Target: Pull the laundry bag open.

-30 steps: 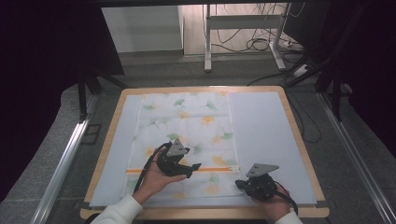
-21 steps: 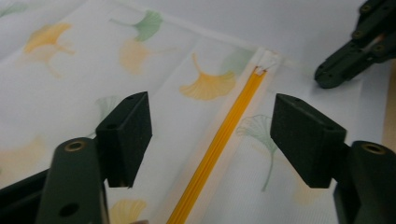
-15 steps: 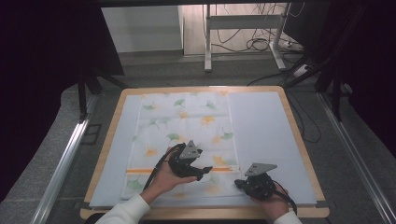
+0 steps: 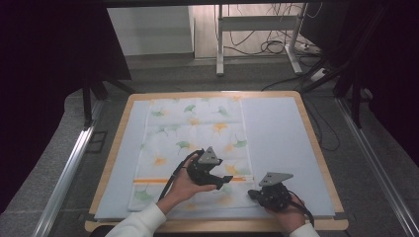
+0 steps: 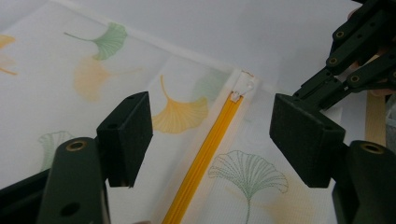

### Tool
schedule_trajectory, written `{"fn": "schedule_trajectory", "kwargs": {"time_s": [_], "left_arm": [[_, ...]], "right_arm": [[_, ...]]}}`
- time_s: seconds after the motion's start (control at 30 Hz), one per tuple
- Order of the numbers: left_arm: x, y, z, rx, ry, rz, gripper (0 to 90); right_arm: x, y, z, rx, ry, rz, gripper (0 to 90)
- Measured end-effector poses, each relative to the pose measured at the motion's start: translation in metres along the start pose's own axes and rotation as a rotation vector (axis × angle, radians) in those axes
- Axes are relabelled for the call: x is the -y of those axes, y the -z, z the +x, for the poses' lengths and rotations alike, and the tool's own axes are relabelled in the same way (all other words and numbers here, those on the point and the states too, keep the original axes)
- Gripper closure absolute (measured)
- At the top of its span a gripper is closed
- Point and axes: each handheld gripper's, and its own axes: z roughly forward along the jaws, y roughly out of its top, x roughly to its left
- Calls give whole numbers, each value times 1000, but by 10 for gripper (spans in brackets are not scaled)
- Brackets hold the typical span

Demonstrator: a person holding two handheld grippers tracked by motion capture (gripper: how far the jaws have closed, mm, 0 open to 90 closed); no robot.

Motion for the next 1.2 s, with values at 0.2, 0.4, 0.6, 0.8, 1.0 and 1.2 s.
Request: {"fn": "schedule_trajectory", "kwargs": {"time_s": [0.2, 0.4, 0.6, 0.8, 1.0, 1.2], "left_arm": [[-4, -11, 1, 19, 18, 6, 309], [-8, -26, 0, 6, 6, 18, 337], [-12, -42, -2, 17, -9, 45, 355], [-15, -53, -5, 21, -16, 49, 383], [-17, -62, -6, 31, -34, 71, 412], [-18, -73, -11, 39, -52, 94, 453]], "right_arm": [[0, 0, 0, 4, -4, 0, 884], [0, 0, -1, -8, -11, -1, 885], [0, 0, -1, -7, -3, 0, 884], [0, 0, -1, -12, -8, 2, 884], [0, 0, -2, -13, -9, 1, 884], [0, 0, -3, -17, -11, 0, 883]]}}
